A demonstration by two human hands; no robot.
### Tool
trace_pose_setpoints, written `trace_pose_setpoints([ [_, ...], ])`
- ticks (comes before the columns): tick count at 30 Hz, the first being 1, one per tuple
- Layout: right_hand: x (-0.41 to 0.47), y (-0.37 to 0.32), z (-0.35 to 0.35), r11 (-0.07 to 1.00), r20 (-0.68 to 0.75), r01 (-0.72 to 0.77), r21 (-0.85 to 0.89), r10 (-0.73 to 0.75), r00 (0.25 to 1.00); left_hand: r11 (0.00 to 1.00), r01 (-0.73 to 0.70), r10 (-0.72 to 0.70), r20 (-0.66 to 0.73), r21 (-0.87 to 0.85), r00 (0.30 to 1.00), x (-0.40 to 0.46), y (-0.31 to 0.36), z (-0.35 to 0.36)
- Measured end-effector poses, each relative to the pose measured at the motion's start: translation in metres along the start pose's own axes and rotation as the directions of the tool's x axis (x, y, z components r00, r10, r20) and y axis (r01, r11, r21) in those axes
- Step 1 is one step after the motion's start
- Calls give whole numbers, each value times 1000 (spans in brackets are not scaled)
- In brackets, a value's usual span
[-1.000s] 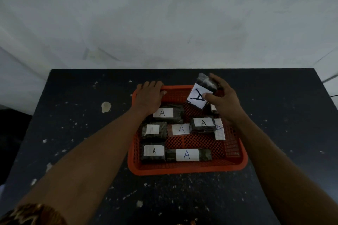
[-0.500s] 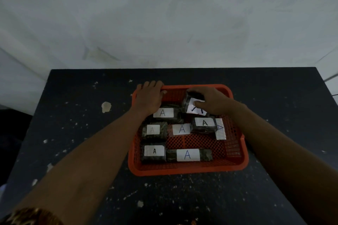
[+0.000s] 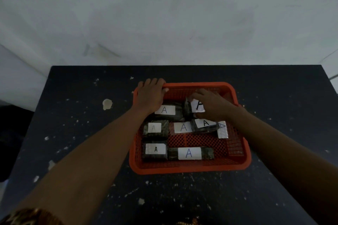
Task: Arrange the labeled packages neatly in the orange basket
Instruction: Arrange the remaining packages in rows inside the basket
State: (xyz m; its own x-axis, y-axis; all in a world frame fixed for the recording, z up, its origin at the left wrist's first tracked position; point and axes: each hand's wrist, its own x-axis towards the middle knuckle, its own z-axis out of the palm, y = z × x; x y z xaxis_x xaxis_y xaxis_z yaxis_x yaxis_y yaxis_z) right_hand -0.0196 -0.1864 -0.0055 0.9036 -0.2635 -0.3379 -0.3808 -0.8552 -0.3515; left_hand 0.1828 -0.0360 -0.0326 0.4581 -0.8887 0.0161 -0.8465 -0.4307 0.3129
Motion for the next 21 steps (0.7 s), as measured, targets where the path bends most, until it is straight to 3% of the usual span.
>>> trace_pose_setpoints([
  [10,4,12,2,964,-71,12,-264,-32,997,1000,3,-3,21,5,1000,0,1,-1],
  [21,5,-1,22,970,-216,-111,-216,63,974,1000,6,-6,37,-14,999,0,0,-2],
])
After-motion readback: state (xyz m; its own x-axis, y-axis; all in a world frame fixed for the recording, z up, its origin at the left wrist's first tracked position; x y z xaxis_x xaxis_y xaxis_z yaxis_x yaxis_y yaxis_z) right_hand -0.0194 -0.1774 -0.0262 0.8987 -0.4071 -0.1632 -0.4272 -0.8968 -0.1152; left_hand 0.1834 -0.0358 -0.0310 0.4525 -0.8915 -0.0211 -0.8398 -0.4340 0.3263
